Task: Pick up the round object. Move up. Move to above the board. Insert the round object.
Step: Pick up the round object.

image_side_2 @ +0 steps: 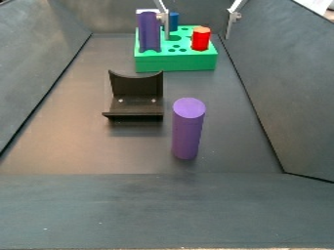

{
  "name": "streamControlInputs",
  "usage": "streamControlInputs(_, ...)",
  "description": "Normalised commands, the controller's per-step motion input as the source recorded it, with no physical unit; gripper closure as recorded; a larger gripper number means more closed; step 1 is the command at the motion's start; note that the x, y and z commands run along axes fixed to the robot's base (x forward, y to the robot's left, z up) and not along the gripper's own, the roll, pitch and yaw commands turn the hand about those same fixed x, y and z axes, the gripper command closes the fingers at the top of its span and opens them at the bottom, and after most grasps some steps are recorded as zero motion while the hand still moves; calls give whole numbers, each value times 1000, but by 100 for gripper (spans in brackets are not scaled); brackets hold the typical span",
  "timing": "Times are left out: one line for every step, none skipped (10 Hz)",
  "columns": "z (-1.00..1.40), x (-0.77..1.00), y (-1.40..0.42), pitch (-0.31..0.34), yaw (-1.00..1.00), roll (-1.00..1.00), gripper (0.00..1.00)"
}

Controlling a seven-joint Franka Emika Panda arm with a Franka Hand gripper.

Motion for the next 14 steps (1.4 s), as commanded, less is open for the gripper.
streamControlInputs(-226, 223, 477, 0, 303, 79, 0)
streamControlInputs(-354, 577, 469, 6, 337, 57, 0)
streamControlInputs(-454, 497, 551, 0, 311, 27, 0)
streamControlInputs(-480, 400, 577, -46, 274, 0, 0)
streamControlInputs(-534, 183, 591, -121, 243, 17, 0)
streamControlInputs(-569, 0, 626, -161, 303, 43, 0)
streamControlInputs(-583, -143, 606, -229, 269, 30, 0)
streamControlInputs(-666, -386, 491, -299, 174, 26, 0)
streamControlInputs(-671, -554, 397, -314, 74, 0, 0)
streamControlInputs(-486, -217, 140, -246, 29, 0, 0)
streamControlInputs(-437, 0, 143, -150, 123, -46, 0)
streamControlInputs(-469, 63, 3, -143, 51, -61, 0)
streamControlInputs(-463, 180, 0, -130, 0, -31, 0)
streamControlInputs(-254, 43, 0, -91, 11, -31, 0)
